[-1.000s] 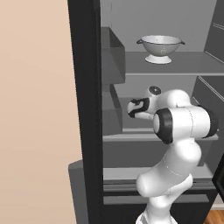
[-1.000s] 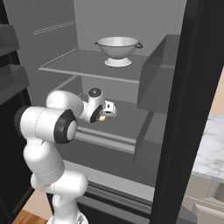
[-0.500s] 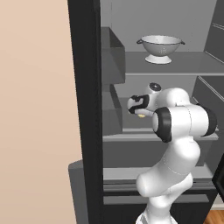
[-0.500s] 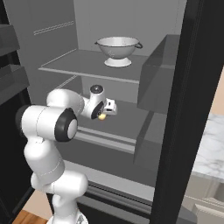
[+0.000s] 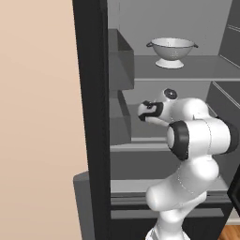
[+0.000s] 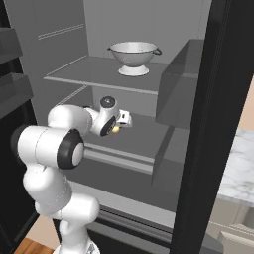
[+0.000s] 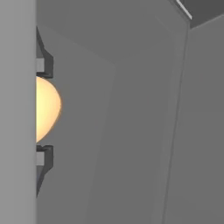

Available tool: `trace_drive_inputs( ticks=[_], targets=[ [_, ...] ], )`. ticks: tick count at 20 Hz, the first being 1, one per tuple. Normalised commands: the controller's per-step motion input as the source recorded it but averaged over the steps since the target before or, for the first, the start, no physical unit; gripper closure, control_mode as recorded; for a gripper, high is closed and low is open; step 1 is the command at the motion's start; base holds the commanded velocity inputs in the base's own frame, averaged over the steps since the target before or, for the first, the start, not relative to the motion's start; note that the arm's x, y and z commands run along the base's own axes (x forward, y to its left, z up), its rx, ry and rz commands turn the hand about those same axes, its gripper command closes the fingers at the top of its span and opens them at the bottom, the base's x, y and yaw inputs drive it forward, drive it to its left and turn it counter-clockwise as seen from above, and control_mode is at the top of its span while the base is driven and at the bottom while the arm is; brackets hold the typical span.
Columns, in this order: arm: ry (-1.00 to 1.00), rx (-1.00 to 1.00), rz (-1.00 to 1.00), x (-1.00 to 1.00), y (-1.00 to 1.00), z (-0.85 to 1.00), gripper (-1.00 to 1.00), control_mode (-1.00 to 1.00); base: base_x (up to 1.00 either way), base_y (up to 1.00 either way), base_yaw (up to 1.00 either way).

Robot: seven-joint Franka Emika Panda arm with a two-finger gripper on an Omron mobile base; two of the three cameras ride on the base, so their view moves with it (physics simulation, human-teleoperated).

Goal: Pick the egg and butter from the fridge and place them by the bowl for mixing.

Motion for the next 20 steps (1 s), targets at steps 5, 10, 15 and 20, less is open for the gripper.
trace_drive_inputs(
  ticks=[5,10,15,20],
  targets=[
    [-0.22,0.00,0.00,-0.88,0.01,0.62,1.00,-1.00,0.00,0.00,0.00],
    [0.19,0.00,0.00,-1.00,-0.01,0.95,1.00,-1.00,0.00,0.00,0.00],
    [0.31,0.00,0.00,-1.00,-0.01,1.00,1.00,-1.00,0.00,0.00,0.00],
    [0.18,0.00,0.00,-1.00,-0.13,0.77,1.00,-1.00,0.00,0.00,0.00]
  ],
)
